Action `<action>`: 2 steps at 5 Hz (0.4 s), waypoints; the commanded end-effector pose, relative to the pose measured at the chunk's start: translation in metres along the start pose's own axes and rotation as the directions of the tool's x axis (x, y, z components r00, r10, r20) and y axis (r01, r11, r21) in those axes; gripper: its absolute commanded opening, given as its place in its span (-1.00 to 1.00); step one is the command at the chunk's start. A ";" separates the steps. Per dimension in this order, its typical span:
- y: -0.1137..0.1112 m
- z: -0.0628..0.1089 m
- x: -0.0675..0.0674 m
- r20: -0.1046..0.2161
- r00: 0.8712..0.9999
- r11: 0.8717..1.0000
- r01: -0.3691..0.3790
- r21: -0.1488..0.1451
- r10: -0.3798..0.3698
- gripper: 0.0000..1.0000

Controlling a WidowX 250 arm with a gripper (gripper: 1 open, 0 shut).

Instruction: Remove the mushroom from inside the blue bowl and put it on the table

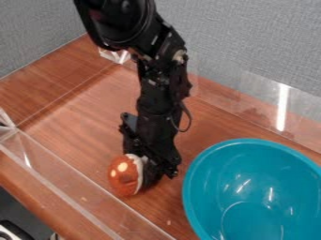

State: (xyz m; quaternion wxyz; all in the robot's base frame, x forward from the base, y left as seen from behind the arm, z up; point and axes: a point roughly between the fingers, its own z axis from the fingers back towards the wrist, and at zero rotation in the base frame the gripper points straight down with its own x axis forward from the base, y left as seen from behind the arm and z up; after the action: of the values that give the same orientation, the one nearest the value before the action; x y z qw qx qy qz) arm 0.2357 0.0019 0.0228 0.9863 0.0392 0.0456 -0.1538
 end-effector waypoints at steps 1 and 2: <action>0.006 0.019 0.005 0.055 0.998 1.000 -0.023 0.013 0.022 1.00; 0.008 0.033 0.005 0.077 0.997 0.999 -0.033 0.028 0.031 1.00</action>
State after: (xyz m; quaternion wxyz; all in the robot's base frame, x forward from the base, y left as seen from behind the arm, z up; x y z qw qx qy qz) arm 0.2362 0.0046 0.0419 0.9883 0.0444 0.0349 -0.1416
